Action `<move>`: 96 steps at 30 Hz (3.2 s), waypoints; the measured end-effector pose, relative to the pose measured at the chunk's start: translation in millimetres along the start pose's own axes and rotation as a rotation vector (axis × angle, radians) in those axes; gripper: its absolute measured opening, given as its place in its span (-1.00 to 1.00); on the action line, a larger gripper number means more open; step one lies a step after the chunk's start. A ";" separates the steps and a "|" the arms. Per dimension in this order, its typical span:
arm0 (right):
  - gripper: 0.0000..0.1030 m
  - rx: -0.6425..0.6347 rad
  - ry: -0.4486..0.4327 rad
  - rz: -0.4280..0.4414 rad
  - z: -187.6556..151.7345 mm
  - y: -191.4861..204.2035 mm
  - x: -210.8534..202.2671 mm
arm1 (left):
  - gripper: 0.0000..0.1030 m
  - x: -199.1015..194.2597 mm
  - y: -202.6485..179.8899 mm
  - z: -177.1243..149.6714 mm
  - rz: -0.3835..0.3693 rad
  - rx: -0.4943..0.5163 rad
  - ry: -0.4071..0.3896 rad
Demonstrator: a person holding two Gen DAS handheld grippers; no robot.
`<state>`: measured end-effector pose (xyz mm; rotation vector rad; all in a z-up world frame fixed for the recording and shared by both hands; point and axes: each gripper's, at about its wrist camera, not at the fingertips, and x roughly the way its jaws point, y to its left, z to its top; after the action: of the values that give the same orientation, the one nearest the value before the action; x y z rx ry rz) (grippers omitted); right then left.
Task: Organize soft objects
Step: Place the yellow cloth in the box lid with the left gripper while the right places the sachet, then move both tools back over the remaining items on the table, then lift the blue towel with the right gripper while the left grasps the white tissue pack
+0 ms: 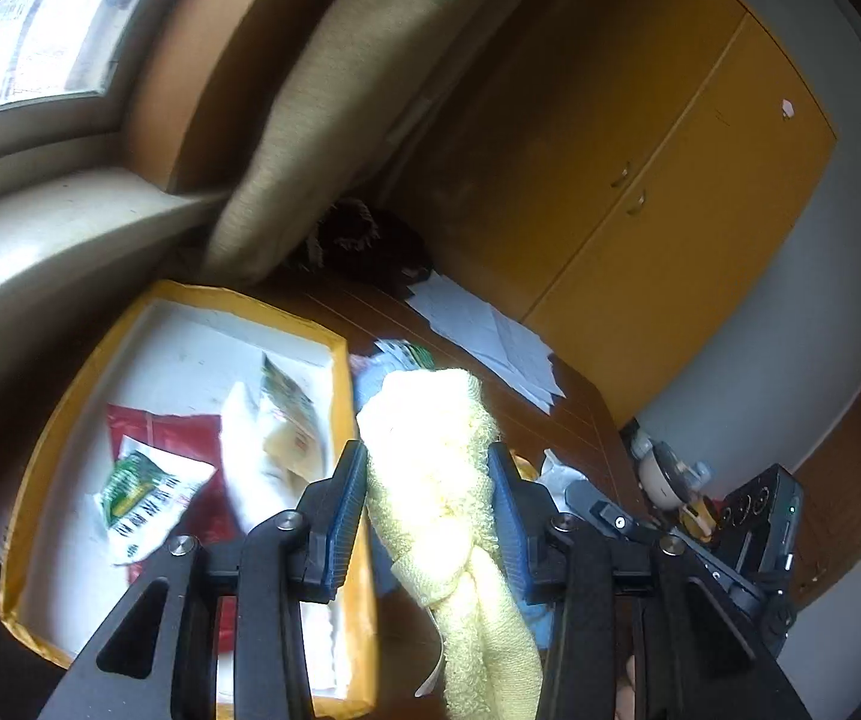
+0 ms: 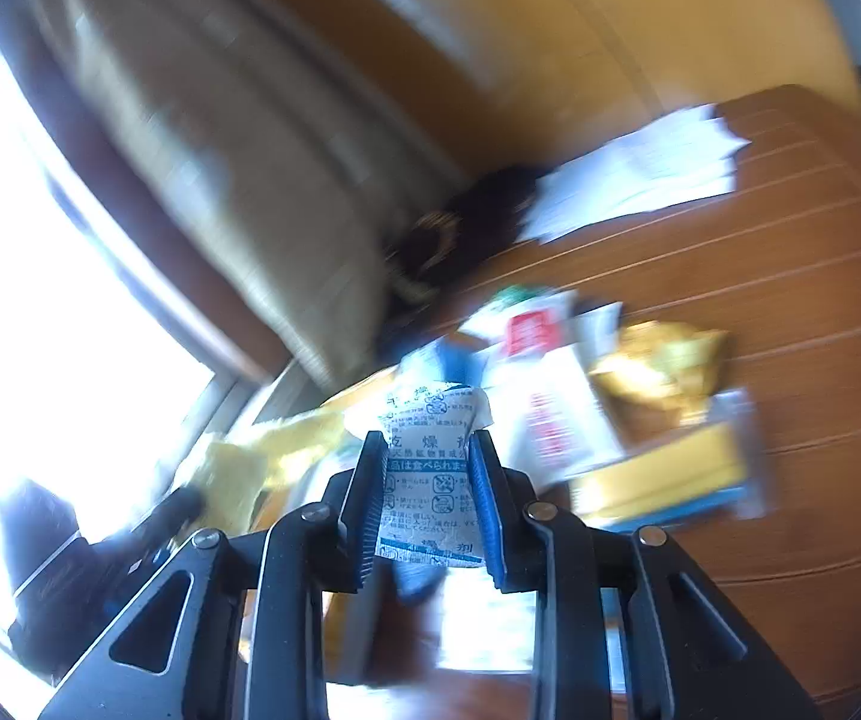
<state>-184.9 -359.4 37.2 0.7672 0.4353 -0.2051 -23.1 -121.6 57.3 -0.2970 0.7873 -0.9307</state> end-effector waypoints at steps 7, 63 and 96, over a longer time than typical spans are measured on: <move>-0.48 -0.140 0.177 0.087 -25.6 67.3 69.1 | -0.19 -10.8 55.3 28.5 0.111 -0.037 -0.073; 0.46 -0.103 0.137 -0.120 -56.0 -42.1 -22.1 | 0.51 48.9 -69.8 -61.5 0.101 0.223 0.238; -0.54 -0.069 0.161 -0.197 -59.2 -64.5 -35.1 | 0.52 119.4 -94.8 -110.4 0.182 0.337 0.449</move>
<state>-255.8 -362.2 -24.9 0.6753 0.6681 -0.3124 -117.7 -262.6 -23.9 0.2852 1.0289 -0.9509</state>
